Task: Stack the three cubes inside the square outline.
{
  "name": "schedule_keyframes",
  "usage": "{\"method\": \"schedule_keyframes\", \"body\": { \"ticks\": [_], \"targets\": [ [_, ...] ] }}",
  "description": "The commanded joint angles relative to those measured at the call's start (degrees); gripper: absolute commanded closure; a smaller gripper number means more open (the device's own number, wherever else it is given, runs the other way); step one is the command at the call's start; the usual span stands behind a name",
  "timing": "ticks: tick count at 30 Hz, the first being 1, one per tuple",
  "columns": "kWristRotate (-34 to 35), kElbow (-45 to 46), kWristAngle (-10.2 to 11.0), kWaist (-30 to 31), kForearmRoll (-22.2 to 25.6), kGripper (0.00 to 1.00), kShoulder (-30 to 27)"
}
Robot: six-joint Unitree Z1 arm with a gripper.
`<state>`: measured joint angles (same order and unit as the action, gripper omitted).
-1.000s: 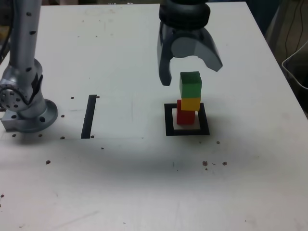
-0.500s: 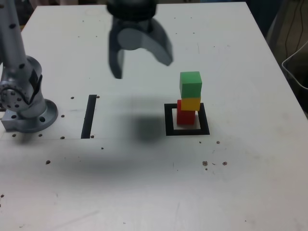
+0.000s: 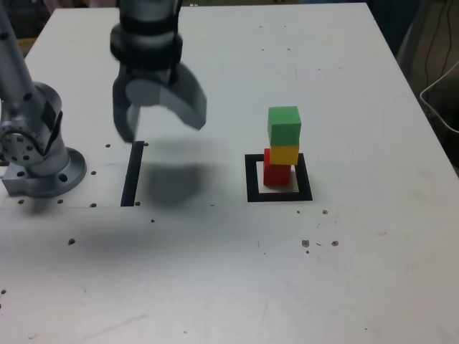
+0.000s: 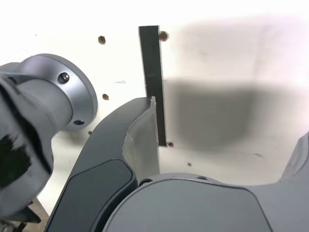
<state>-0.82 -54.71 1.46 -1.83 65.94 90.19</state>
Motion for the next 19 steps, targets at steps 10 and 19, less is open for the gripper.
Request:
{"method": "schedule_keyframes", "body": {
  "ticks": [10,19],
  "targets": [
    [1.3,6.2,1.4,-0.2,-5.9,0.01,0.7],
    [1.8,7.8,1.5,-0.4,-6.0,0.01,0.9]
  ]
}}
